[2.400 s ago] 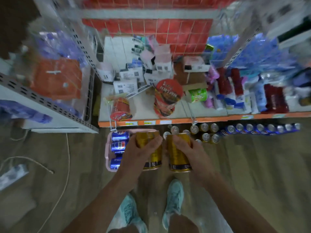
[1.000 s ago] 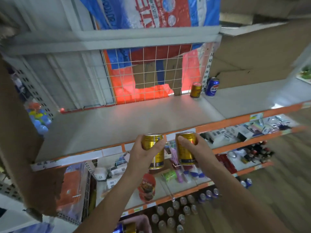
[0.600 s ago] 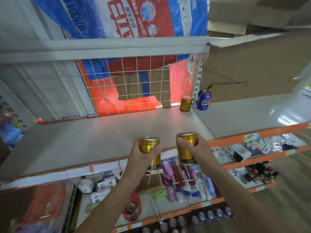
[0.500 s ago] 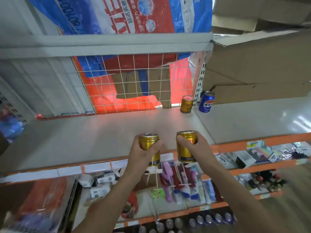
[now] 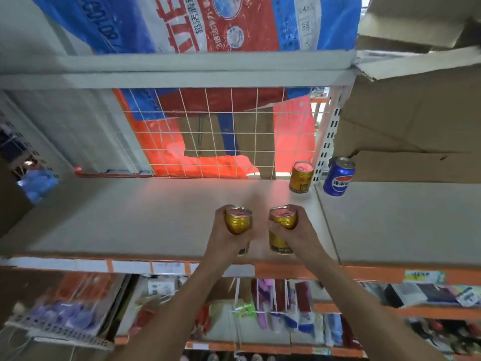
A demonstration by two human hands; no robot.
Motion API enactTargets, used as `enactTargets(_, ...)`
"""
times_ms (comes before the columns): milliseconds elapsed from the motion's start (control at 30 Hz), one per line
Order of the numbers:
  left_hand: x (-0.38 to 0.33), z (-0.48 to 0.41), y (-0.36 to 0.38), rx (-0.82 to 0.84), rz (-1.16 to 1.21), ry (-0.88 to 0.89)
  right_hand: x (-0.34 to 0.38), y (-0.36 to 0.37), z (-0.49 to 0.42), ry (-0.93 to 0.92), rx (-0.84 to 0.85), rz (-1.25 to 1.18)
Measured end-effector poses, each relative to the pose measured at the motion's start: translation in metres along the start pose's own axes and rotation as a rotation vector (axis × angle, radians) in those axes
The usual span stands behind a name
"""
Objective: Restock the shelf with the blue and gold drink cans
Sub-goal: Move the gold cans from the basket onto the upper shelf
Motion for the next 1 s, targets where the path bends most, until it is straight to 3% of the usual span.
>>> enactTargets(300,0.032,-0.020,0.006,0.013,-0.096,0.084,-0.028,0.004,-0.005,-0.062,-0.017,0.092)
enactTargets(700,0.062,-0.025,-0.017,0.313,-0.262,0.162,-0.043,0.018,0.012,0.006,-0.127,0.267)
enactTargets(1000,0.062,-0.018,-0.019,0.165,-0.306,0.124,-0.052,0.012,0.016,0.086,-0.187,0.292)
Point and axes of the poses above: each hand's wrist, its own z-axis away from the middle knuckle, its own y-axis out of the palm, x = y × z, the point moved 3 cm from there along -z, towards the middle knuckle, and after that the axes turned 9 degrees about x, right-handed, at the moved point
